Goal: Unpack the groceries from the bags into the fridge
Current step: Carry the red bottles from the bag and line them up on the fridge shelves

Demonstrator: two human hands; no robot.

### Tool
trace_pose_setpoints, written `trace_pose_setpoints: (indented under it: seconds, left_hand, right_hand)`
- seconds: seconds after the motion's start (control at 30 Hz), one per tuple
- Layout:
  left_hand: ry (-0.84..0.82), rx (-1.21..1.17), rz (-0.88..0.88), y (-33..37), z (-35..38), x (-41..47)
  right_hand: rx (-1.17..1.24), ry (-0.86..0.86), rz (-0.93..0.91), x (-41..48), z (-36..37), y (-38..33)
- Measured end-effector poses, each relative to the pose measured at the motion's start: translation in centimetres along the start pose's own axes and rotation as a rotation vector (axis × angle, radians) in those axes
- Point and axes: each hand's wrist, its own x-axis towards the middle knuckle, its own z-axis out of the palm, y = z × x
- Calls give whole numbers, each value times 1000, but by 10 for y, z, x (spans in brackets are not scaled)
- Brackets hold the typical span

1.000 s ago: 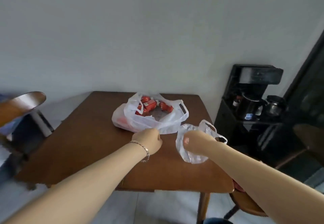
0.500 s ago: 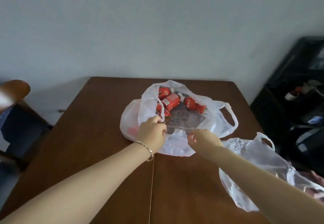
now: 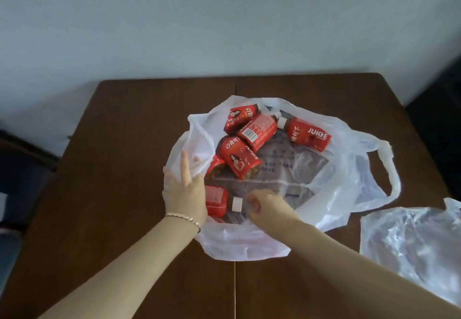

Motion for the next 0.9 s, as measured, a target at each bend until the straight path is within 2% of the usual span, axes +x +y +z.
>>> trace_pose_setpoints:
  seconds: [0.13, 0.33, 0.47, 0.5, 0.6, 0.67, 0.73, 0.77, 0.83, 0.87, 0.9]
  left_hand:
    - [-111, -188, -50, -41, 3, 14]
    - [-181, -79, -9, -58, 17, 20]
    - [-205, -35, -38, -53, 10, 10]
    - [-166, 16, -27, -51, 7, 7]
    - [172, 153, 245, -52, 10, 7]
    - [360, 112, 568, -47, 8, 11]
    - [463, 28, 849, -33, 1, 14]
    - [479, 22, 953, -22, -4, 19]
    - [377, 176, 1073, -1, -9, 29]
    - [223, 347, 1053, 7, -10, 37]
    - [63, 529, 955, 15, -8, 47]
  right_hand:
    - [-25, -68, -14, 23, 32, -23]
    - [-13, -134, 26, 41, 43, -28]
    - [48, -78, -38, 24, 19, -25]
    - [74, -47, -43, 18, 11, -25]
    - [38, 63, -119, 1, -8, -22]
    - [-39, 143, -166, -9, -17, -18]
    - [-58, 226, -167, -15, -26, -10]
    - [-55, 260, -141, -16, -30, -5]
    - [-67, 286, -43, -15, -36, 6]
    - [-66, 282, 10, -14, -38, 10]
    - [-63, 266, 49, -13, -39, 14]
